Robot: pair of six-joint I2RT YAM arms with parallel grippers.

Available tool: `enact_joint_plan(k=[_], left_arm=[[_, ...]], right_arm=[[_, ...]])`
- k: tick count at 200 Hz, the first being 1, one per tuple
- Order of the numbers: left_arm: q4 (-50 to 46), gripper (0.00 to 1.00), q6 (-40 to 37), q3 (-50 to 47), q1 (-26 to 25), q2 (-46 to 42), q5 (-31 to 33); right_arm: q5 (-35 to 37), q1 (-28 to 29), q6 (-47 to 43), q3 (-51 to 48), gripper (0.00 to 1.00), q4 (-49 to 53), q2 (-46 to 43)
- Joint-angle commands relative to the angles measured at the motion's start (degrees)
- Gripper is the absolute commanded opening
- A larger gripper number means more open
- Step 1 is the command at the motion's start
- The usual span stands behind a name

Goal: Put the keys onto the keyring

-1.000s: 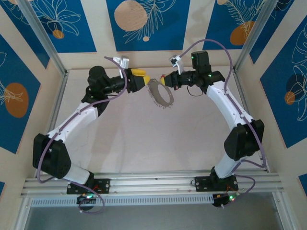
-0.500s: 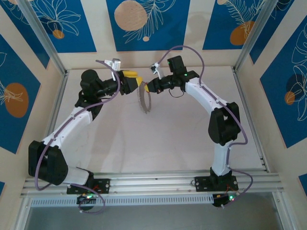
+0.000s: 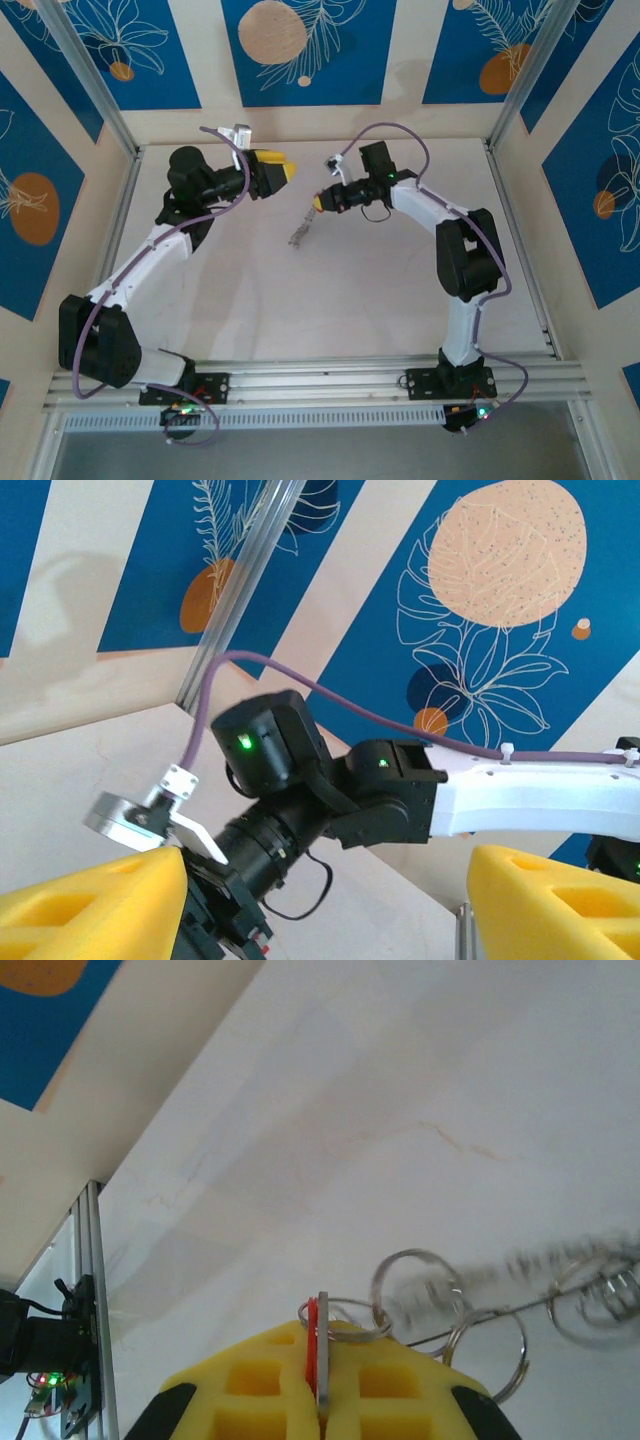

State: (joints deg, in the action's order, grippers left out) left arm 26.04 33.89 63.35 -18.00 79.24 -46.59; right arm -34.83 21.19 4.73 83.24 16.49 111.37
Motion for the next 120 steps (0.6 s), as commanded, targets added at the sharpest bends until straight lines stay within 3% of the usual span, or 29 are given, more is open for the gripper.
enact_joint_plan(k=[1, 87, 120], left_arm=[[1.28, 0.74, -0.52, -0.46, 0.58, 0.43, 0.35], [1.73, 0.74, 0.39, -0.89, 0.59, 1.39, 0.09], [2.15, 0.74, 0.89, -1.09, 0.59, 1.71, -0.16]], right_arm=[[0.52, 0.18, 1.82, -7.49, 0.00, -1.28, -1.34], [1.10, 2.70, 10.18, -26.00, 0.00, -11.28, -5.02], [1.21, 5.11, 12.02, -31.21, 0.30, -11.29, -9.61]])
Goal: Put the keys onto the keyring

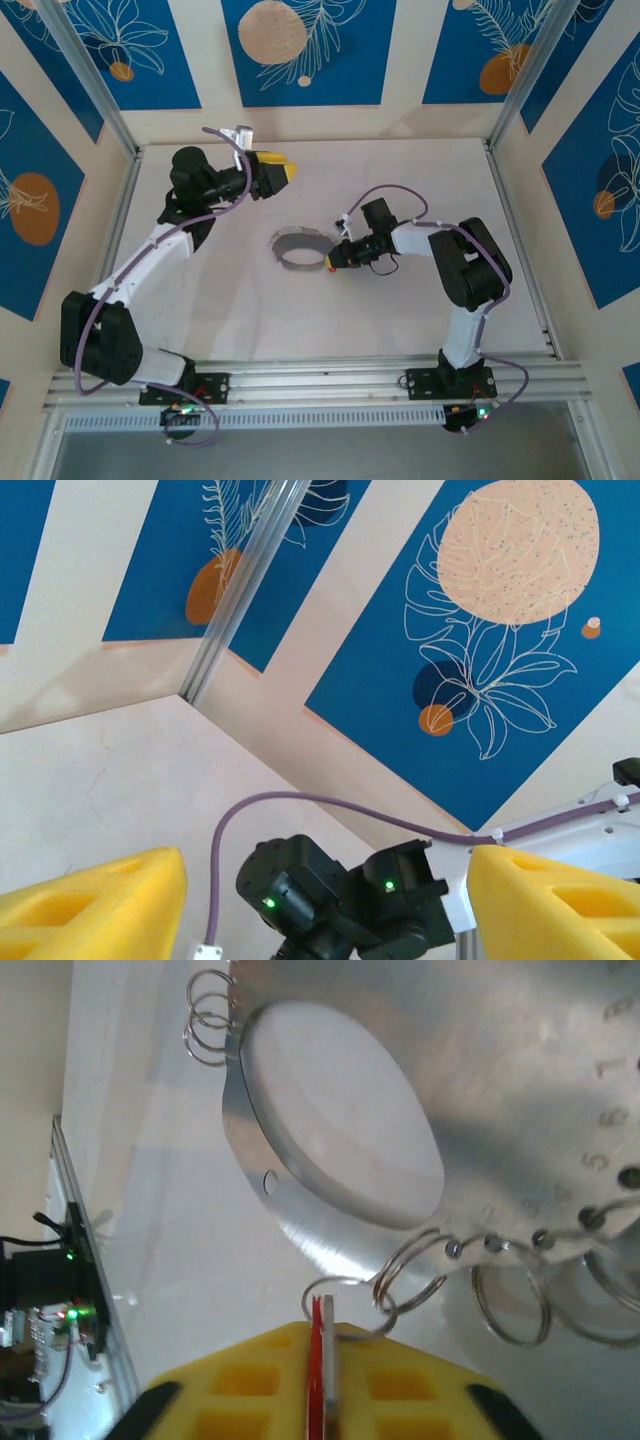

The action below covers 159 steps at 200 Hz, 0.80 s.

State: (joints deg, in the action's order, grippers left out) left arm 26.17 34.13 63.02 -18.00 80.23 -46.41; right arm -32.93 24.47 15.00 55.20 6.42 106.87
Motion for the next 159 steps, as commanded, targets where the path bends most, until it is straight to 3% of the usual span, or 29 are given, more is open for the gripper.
enact_joint_plan(k=[1, 46, 77, 96, 111, 159], left_arm=[[2.03, 0.74, 0.75, -0.69, 0.59, 0.77, -0.38], [2.42, 0.77, 1.74, -1.62, 0.60, -0.35, -0.62], [0.29, 1.00, 0.69, -3.18, 0.60, -3.08, 1.72], [-4.10, 1.00, -1.79, -4.13, 0.55, -5.73, 4.96], [-7.43, 1.00, -4.63, -5.73, 0.65, -8.41, 10.47], [-16.64, 1.00, -18.23, -13.10, 0.86, -16.91, 36.64]], right_arm=[[-0.71, 1.95, 1.76, -3.35, 0.31, -1.05, -5.32], [-0.59, 2.62, 3.45, -10.22, 0.46, 2.53, -19.76], [1.66, -0.15, 3.85, -9.57, 0.55, 6.62, -30.26], [4.58, -3.09, 4.15, -7.50, 0.70, 8.25, -35.81], [8.12, -5.55, 4.31, -5.87, 0.86, 8.88, -39.12], [26.89, -13.24, 5.82, -2.33, 0.89, 7.73, -41.99]])
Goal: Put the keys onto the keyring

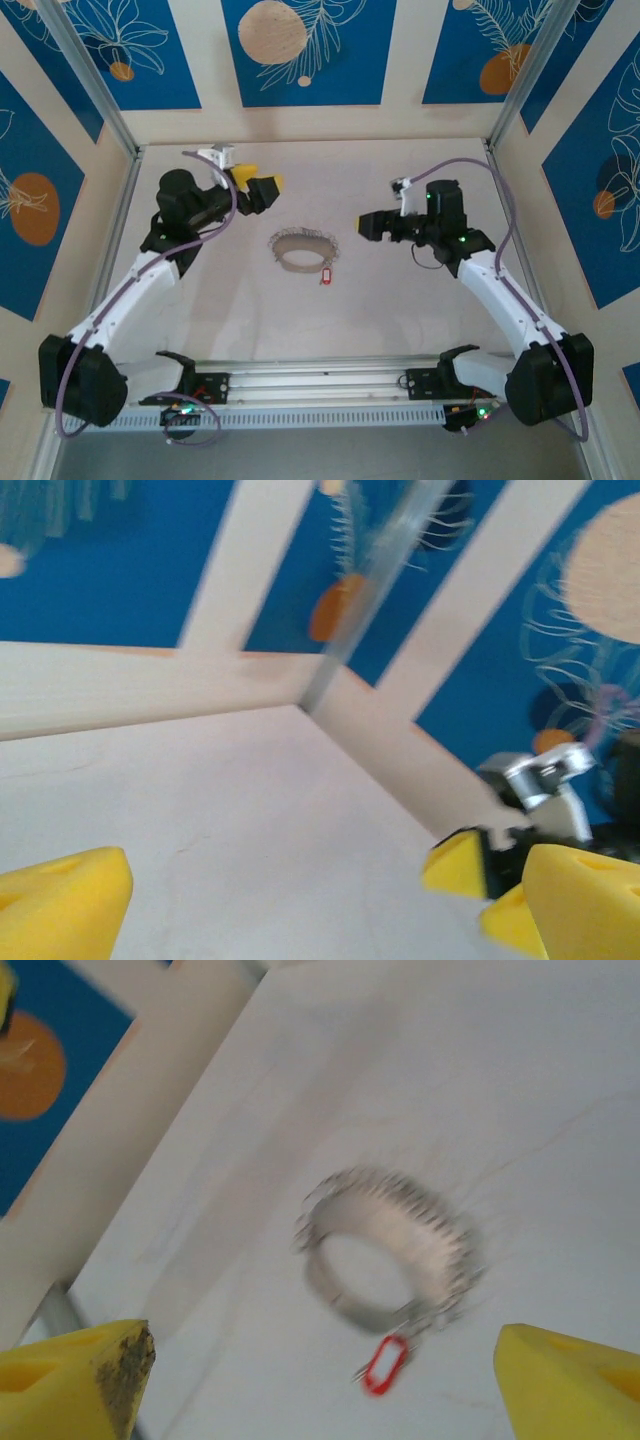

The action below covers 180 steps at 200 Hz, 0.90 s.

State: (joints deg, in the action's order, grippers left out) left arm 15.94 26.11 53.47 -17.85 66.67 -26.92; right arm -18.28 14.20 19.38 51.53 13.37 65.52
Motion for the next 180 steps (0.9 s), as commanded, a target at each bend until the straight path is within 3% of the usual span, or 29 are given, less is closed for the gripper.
enact_joint_plan(k=[1, 37, 68, 102, 122, 143, 172, 180], left_arm=[[-6.47, 1.00, -10.47, -3.77, 0.71, -3.42, 17.59], [1.90, 1.00, -19.83, -16.59, 1.43, -9.94, 31.42], [12.16, 1.00, -25.55, -27.04, 3.68, -12.66, 39.21], [14.69, 1.00, -28.54, -33.06, 7.06, -8.08, 40.29], [23.03, 1.00, -28.36, -37.20, 8.60, -1.79, 40.37], [30.02, 1.00, -29.40, -37.69, 8.92, 6.51, 39.23], [35.27, 1.00, -31.98, -35.21, 9.87, 14.21, 33.43], [36.94, 1.00, -32.02, -35.15, 10.72, 16.27, 30.99]], right_arm=[[12.58, -3.18, 1.63, 1.28, 0.90, 0.65, -0.65], [25.26, -8.68, 3.17, -3.85, 1.00, -10.20, -0.28], [32.03, -11.97, 3.71, -9.14, 0.99, -18.06, 1.16], [41.71, -12.48, -2.76, -10.81, 0.99, -19.48, 6.53], [43.95, -13.35, -4.32, -15.09, 0.99, -26.08, 9.62], [42.51, -14.40, -6.50, -21.32, 0.99, -38.30, 11.56], [34.93, -16.84, -5.24, -26.77, 0.99, -52.74, 16.26], [33.80, -16.14, -6.33, -25.58, 0.99, -49.93, 16.25]])
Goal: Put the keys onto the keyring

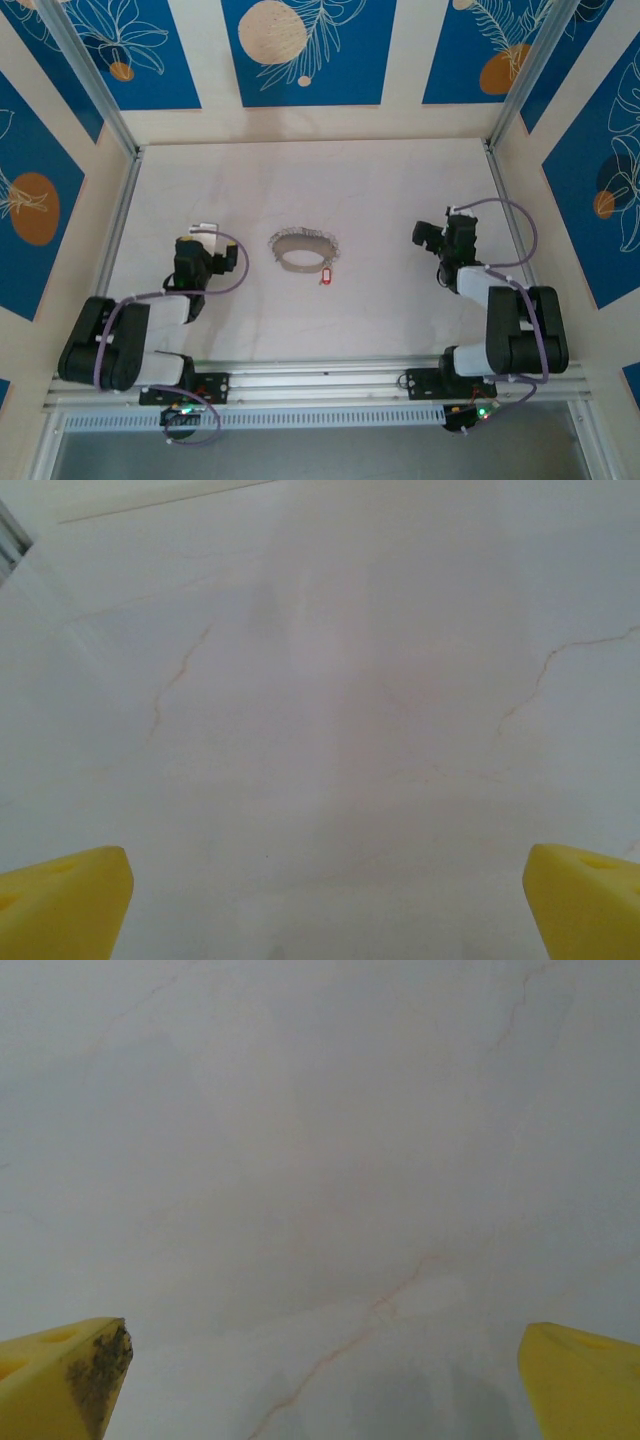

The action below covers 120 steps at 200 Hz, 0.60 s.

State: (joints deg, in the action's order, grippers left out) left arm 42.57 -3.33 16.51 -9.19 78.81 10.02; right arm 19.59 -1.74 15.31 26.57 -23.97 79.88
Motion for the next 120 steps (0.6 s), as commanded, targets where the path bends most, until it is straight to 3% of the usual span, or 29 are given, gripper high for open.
enact_joint_plan(k=[1, 17, 35, 47, 69, 120], left_arm=[[10.51, 1.00, -2.52, 1.83, 2.15, 4.46, -6.18], [13.62, 1.00, -1.60, 2.33, 3.29, 9.29, -7.06], [12.04, 1.00, -1.29, 3.93, 3.90, 10.19, -8.15], [11.91, 1.00, -1.12, 4.35, 4.31, 10.54, -8.86], [7.63, 1.00, 0.82, 6.43, 6.07, 10.73, -10.61], [8.12, 1.00, 0.78, 6.43, 6.29, 10.77, -10.77]], right_arm=[[-4.23, -0.16, -2.46, -0.50, 0.99, -12.42, 1.92], [-8.91, 0.95, -6.01, -1.47, 0.99, -16.40, 3.70], [-8.56, 1.91, -6.98, -6.52, 0.99, -32.11, 8.72], [-10.26, 1.75, -7.49, -3.96, 0.98, -22.66, 6.62], [-10.02, 2.13, -8.24, -2.95, 1.00, -23.02, 7.68], [-8.89, 2.86, -8.73, -3.60, 0.99, -24.06, 7.36]])
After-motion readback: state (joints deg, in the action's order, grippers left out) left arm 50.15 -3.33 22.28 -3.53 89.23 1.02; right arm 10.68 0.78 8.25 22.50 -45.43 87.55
